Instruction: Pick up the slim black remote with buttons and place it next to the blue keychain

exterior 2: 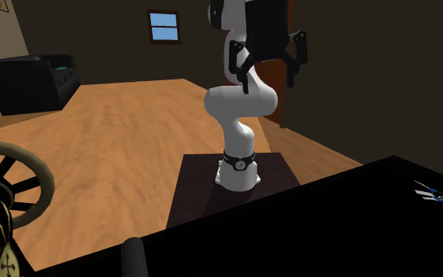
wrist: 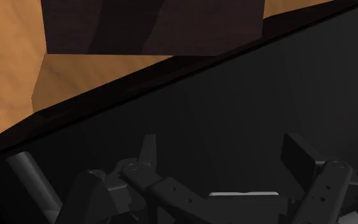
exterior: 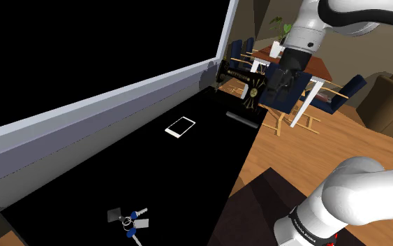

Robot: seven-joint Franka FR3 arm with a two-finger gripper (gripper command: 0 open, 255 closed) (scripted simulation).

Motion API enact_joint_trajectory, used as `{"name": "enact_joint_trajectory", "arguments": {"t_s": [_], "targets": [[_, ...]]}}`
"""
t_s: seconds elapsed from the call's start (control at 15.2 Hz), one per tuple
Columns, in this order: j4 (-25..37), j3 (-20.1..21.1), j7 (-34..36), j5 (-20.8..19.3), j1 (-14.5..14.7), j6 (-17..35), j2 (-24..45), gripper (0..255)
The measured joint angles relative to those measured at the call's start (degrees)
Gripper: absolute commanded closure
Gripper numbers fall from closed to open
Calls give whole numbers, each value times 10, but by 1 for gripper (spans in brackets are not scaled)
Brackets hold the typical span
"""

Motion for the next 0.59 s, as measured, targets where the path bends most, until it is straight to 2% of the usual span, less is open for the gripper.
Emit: {"name": "enact_joint_trajectory", "arguments": {"t_s": [0.2, 0.59], "targets": [[-10, -9, -18, -12, -3, 18, 7, 0], [-40, -39, -81, -51, -10, 115, 64, 0]]}}
